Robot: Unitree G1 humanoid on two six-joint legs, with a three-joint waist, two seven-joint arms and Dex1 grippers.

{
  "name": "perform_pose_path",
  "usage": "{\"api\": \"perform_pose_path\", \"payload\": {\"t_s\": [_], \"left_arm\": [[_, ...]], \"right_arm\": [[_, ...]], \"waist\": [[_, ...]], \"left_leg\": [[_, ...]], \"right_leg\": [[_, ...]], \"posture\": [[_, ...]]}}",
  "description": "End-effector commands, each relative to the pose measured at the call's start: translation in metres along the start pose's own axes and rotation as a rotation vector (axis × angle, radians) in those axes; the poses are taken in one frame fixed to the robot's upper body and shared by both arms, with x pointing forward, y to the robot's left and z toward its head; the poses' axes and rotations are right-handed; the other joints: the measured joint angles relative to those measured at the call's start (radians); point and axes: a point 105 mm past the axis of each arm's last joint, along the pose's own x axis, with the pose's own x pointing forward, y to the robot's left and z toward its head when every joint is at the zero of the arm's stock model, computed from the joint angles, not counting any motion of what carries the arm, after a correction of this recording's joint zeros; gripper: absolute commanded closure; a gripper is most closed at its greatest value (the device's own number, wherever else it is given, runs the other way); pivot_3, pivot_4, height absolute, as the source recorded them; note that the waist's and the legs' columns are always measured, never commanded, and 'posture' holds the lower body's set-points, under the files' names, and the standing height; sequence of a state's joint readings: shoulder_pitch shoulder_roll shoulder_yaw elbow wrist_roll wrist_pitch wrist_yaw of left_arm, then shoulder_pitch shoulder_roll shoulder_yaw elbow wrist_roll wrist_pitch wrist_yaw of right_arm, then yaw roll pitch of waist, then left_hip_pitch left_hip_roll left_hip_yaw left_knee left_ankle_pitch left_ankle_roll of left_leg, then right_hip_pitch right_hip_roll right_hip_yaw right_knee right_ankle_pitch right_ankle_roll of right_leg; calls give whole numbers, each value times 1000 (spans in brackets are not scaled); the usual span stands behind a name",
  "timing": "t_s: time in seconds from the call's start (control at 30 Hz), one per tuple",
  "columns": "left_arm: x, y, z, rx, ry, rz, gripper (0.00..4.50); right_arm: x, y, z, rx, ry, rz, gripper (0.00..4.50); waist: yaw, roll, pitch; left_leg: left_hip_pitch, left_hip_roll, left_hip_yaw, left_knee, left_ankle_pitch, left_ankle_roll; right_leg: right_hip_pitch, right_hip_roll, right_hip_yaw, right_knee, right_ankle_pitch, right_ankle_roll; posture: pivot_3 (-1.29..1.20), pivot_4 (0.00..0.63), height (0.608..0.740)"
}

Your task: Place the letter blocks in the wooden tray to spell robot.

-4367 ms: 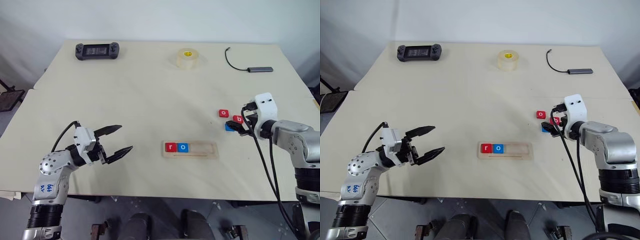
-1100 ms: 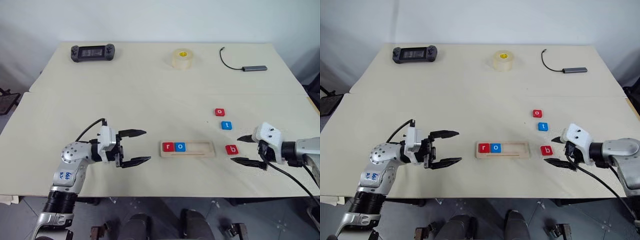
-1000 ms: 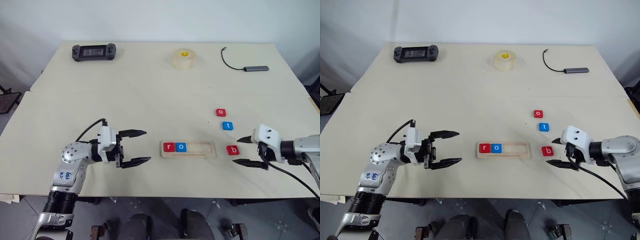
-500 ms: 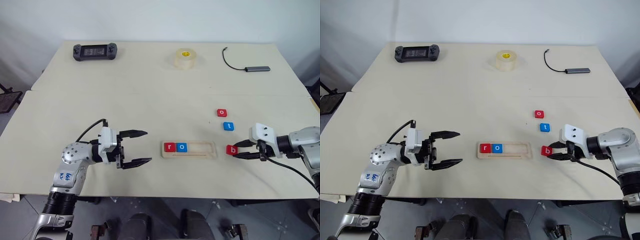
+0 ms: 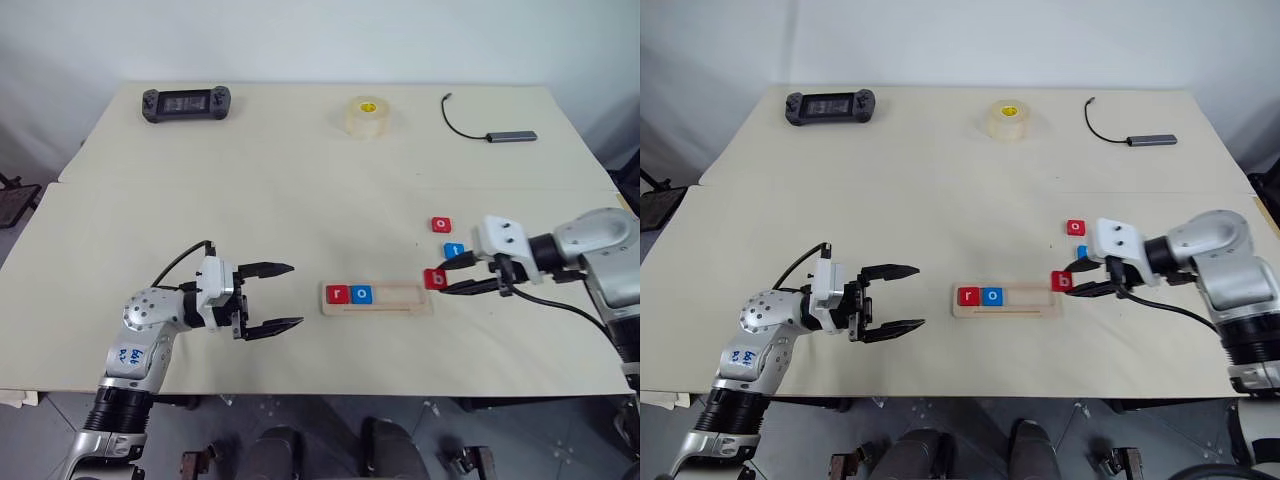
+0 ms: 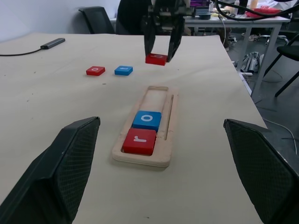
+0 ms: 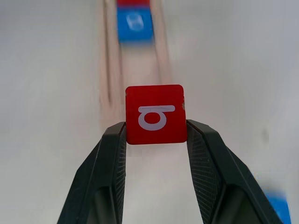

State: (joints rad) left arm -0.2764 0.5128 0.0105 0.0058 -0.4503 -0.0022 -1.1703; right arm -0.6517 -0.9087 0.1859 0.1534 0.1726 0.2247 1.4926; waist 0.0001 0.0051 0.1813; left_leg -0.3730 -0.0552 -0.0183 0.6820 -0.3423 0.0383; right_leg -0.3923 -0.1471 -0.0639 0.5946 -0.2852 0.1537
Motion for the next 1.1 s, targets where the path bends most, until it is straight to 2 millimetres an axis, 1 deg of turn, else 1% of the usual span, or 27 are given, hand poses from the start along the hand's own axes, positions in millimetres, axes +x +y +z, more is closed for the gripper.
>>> {"api": "perform_pose_path", "payload": {"t_s": [0.03,0.17,0.47,0.53,0.63,0.7,0.73,0.87,0.97,1.0,1.03,1.07,1.1], "left_arm": [[3,-4,8,32,-13,-13,0],[4,-6,8,29,-15,-10,0],[3,-9,9,25,-15,6,0],[3,-9,9,23,-15,9,0],[4,-9,9,22,-15,11,0],[5,-9,9,23,-17,12,0],[5,-9,9,23,-18,12,0],[5,-9,9,23,-19,13,0],[5,-9,9,22,-19,15,0],[5,-9,8,22,-20,15,0],[5,-8,8,22,-21,14,0],[6,-8,8,22,-22,14,0],[6,-8,8,22,-22,13,0]], "right_arm": [[17,0,10,-52,16,24,3036],[36,-5,12,-60,28,29,3036],[49,-6,16,-61,25,47,3036],[48,-5,15,-52,29,53,2315],[48,-7,16,-55,22,33,1461],[44,-10,18,-51,1,6,718],[41,-11,19,-44,-6,-6,440],[28,-8,16,-1,-14,-19,440],[22,-7,5,35,17,-42,1075],[24,-7,0,44,29,-48,1131],[27,-7,-3,50,37,-50,1537],[28,-7,-4,52,40,-52,1695],[31,-6,-4,54,39,-45,2018]], "waist": [[1,0,0],[0,0,0],[-1,0,0],[-1,0,0],[-1,0,0],[-1,0,0],[-1,0,0],[1,0,0],[3,0,0],[1,0,0],[0,0,0],[-2,0,0],[-2,0,0]], "left_leg": [[0,0,0,0,0,0],[-1,-1,0,0,0,0],[-1,-1,0,0,0,0],[-1,-1,-1,0,0,0],[-1,-1,-1,0,0,0],[-1,-1,-1,0,0,0],[-1,-1,-1,0,0,0],[-1,-1,-1,0,0,0],[-2,-1,-1,0,0,0],[-2,-1,-1,0,0,0],[-2,-1,-1,0,0,0],[-1,-1,-1,0,0,0],[-1,0,0,0,0,0]], "right_leg": [[0,0,0,0,0,0],[-1,0,0,3,0,0],[-1,0,-1,4,0,0],[-1,0,-1,4,0,0],[-1,0,-1,4,0,0],[-1,0,-1,4,0,0],[-1,0,-1,4,0,0],[-1,0,-1,4,0,0],[-1,0,-1,3,0,0],[-1,0,-1,3,0,0],[-1,0,-1,3,0,0],[-1,0,-1,3,0,0],[-1,1,-1,4,0,0]], "posture": [[0,150,740],[0,150,740],[0,150,740],[0,150,740],[0,150,740],[0,150,740],[0,150,740],[0,150,740],[0,150,740],[0,150,740],[0,150,740],[0,150,740],[0,150,740]]}}
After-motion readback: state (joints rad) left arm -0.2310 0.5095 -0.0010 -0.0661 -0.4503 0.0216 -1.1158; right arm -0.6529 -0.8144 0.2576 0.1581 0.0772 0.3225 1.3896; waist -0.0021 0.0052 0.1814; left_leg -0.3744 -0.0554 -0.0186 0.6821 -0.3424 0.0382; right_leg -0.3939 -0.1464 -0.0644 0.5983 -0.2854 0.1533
